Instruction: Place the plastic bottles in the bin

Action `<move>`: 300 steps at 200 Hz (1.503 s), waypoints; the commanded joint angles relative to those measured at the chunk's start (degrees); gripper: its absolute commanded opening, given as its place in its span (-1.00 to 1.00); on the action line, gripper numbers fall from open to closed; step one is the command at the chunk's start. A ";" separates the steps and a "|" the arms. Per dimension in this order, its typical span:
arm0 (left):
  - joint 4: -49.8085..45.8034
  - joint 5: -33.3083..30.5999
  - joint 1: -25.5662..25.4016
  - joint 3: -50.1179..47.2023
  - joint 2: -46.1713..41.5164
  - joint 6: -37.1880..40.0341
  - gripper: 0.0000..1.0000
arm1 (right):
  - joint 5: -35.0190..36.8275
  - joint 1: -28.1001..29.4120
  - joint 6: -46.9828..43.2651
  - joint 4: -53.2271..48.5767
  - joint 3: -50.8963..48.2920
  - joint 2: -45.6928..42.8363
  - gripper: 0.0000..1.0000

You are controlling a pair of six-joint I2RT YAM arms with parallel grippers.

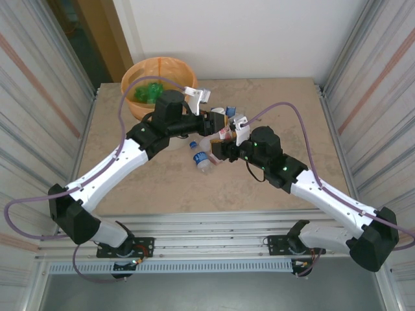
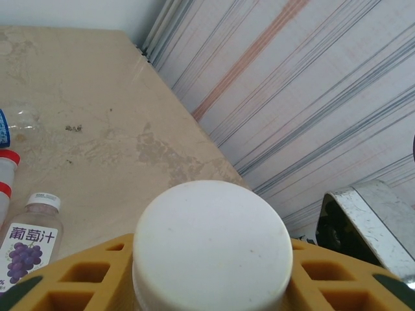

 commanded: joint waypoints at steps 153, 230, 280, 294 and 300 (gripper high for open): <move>-0.44 -16.14 14.57 10.18 -10.60 9.61 -1.00 | 14.34 0.58 5.65 -6.81 -1.82 -8.92 0.96; -0.68 -26.00 23.01 17.32 -5.88 13.24 -1.00 | 20.48 0.60 8.99 -10.77 -0.15 -7.50 0.96; -3.59 -29.24 23.97 21.73 -0.54 15.40 -1.00 | 22.93 0.61 11.14 -12.51 0.30 -7.39 0.96; -4.08 -29.18 24.10 22.25 0.87 15.27 -1.00 | 23.46 0.51 11.63 -13.37 0.76 -6.22 0.96; -4.27 -29.14 24.06 22.46 1.44 15.22 -1.00 | 23.59 0.49 11.65 -13.70 1.00 -5.58 0.96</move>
